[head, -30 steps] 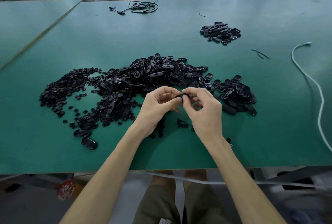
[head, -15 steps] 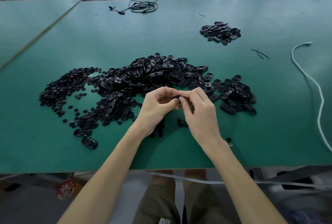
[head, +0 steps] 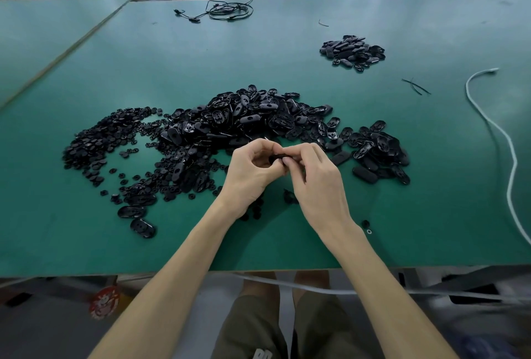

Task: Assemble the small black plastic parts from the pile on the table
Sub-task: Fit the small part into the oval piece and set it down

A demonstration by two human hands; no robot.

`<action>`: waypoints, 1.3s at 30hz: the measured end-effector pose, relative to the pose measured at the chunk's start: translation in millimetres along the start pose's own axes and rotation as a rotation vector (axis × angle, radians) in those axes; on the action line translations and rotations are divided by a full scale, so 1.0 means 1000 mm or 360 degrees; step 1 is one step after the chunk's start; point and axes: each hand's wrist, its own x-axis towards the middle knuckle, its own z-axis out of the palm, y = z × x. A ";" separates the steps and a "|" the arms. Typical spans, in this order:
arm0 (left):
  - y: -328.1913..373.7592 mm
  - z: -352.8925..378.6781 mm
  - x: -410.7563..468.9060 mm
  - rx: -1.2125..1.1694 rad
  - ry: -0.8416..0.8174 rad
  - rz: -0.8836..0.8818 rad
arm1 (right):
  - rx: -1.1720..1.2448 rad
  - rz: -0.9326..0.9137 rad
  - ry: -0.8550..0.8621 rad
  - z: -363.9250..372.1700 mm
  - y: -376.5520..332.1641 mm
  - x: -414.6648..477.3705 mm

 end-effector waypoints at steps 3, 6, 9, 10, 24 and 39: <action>-0.001 -0.001 0.000 -0.0016 -0.0007 -0.0001 | 0.0019 0.0017 -0.0013 0.000 0.000 0.000; -0.001 -0.001 0.000 -0.0109 -0.0020 0.0001 | 0.0041 0.0056 0.0041 -0.001 0.001 0.001; 0.001 0.000 0.000 -0.0221 -0.0033 0.0008 | 0.0071 0.0099 0.0106 -0.001 0.002 0.002; 0.001 0.000 0.000 -0.0237 -0.0037 0.0010 | 0.0072 0.0106 0.0104 -0.001 0.002 0.002; 0.002 0.000 0.000 -0.0286 -0.0018 -0.0003 | 0.0135 0.0100 0.0068 -0.001 0.006 0.003; 0.001 0.001 0.002 -0.0283 0.0022 -0.0112 | 0.0477 0.0779 0.0768 -0.014 0.017 0.010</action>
